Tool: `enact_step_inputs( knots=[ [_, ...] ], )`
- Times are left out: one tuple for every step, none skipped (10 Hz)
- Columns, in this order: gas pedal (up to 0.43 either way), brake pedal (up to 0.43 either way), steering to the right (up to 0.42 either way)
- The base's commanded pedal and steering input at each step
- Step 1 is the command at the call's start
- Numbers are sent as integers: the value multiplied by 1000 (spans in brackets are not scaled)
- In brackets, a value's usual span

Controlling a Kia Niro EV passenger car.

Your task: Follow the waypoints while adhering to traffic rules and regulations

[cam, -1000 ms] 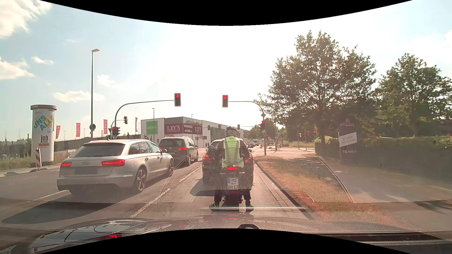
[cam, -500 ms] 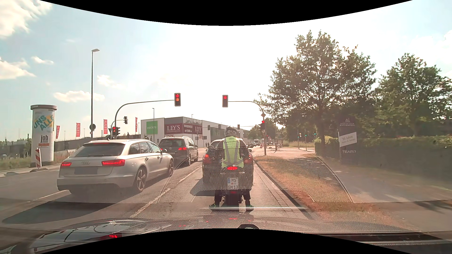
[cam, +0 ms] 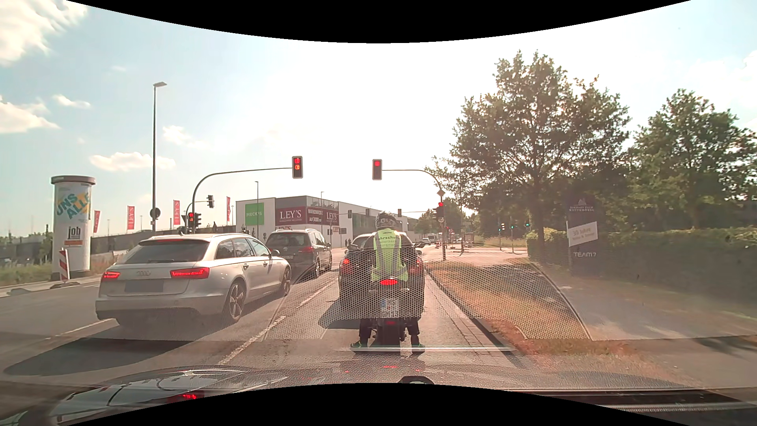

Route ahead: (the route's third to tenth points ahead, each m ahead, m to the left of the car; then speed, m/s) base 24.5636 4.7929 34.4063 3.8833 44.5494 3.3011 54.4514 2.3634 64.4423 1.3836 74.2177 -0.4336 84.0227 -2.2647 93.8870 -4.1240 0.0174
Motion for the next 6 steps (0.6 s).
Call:
enact_step_inputs(
  knots=[
    [0, 396, -1],
    [0, 256, -1],
    [0, 104, -1],
    [0, 6, -1],
    [0, 0, -1],
    [0, 0, 0]
  ],
)
